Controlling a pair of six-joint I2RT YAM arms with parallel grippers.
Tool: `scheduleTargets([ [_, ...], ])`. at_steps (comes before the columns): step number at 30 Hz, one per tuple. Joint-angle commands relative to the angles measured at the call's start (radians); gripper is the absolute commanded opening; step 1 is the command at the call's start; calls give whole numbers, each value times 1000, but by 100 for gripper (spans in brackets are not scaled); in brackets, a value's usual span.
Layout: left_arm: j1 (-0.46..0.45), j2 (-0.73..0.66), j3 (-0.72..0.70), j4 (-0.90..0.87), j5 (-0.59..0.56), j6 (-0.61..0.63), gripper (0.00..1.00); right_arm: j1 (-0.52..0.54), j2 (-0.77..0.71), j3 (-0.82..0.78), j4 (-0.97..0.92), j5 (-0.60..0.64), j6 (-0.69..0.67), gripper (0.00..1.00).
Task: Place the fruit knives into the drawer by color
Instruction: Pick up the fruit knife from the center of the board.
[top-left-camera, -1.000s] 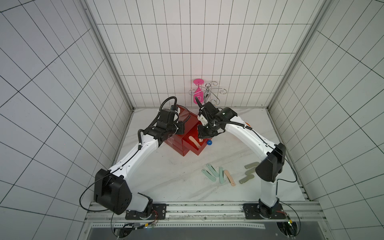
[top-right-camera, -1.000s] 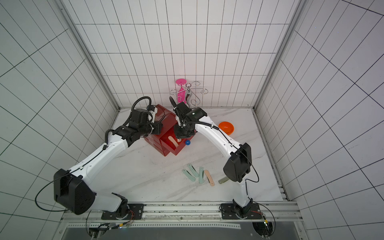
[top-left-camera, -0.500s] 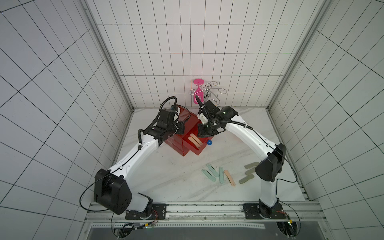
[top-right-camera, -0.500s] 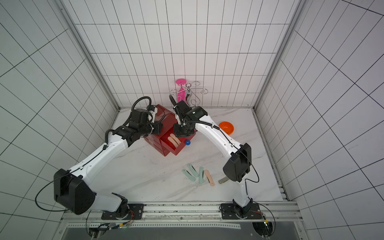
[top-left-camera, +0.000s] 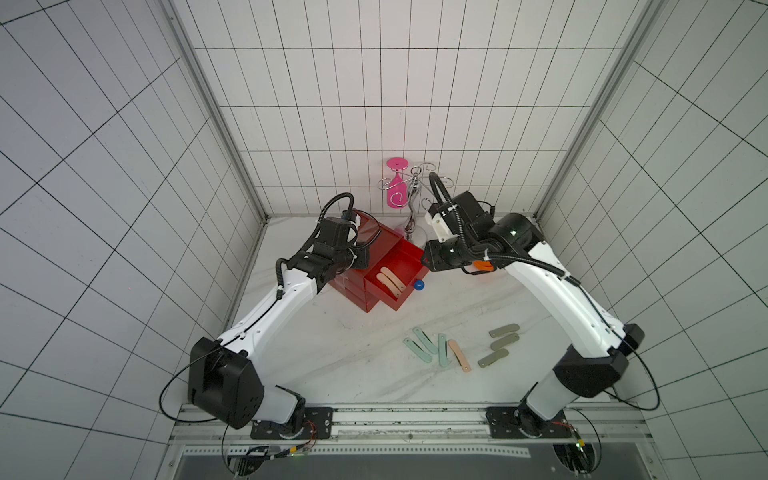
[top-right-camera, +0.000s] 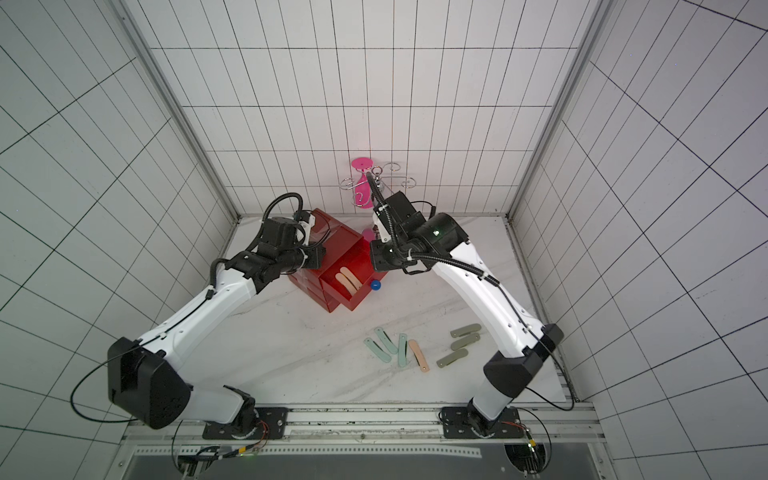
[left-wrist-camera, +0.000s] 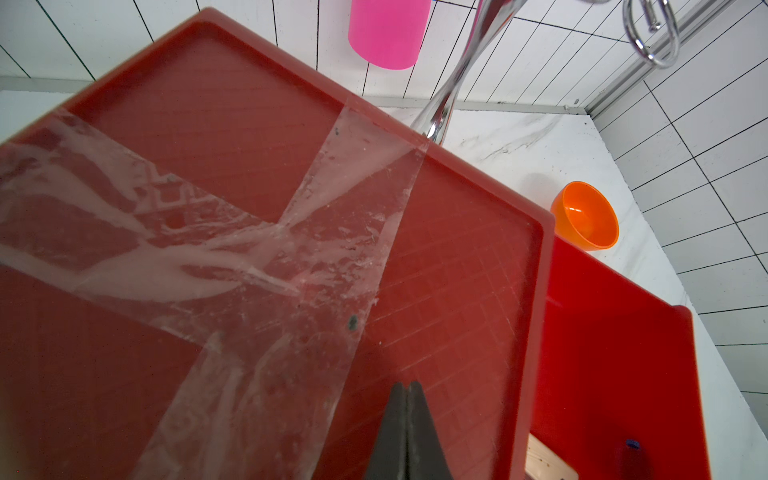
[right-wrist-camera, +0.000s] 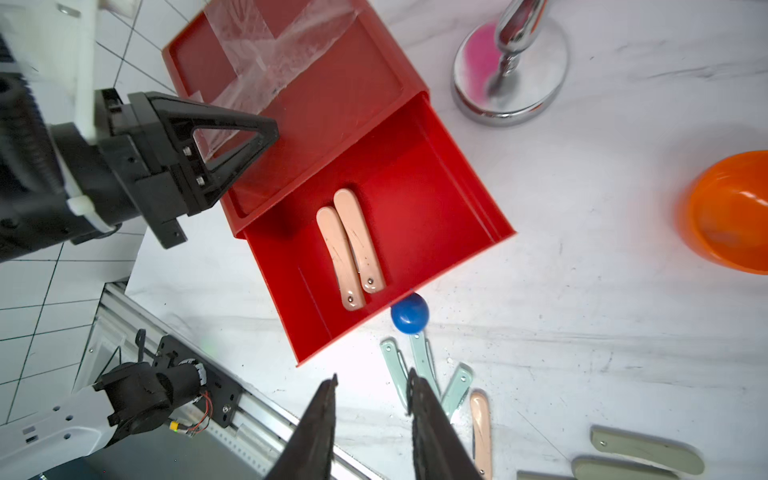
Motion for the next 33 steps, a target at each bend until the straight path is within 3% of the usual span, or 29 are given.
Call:
scheduleTargets([
  [1, -2, 48, -28, -155, 15, 5, 0, 8, -61, -185, -63, 82, 22, 32],
  [8, -2, 51, -28, -155, 16, 4, 0, 3, -261, -588, 29, 82, 107, 36],
  [14, -2, 51, -28, -157, 14, 4, 0, 3, -345, -796, 61, 48, 157, 38],
  [23, -3, 54, -28, -157, 11, 4, 0, 3, -394, -978, 114, -6, 209, 42],
  [33, -4, 54, -29, -158, 10, 5, 0, 4, -352, -1071, 164, -16, 200, 44],
])
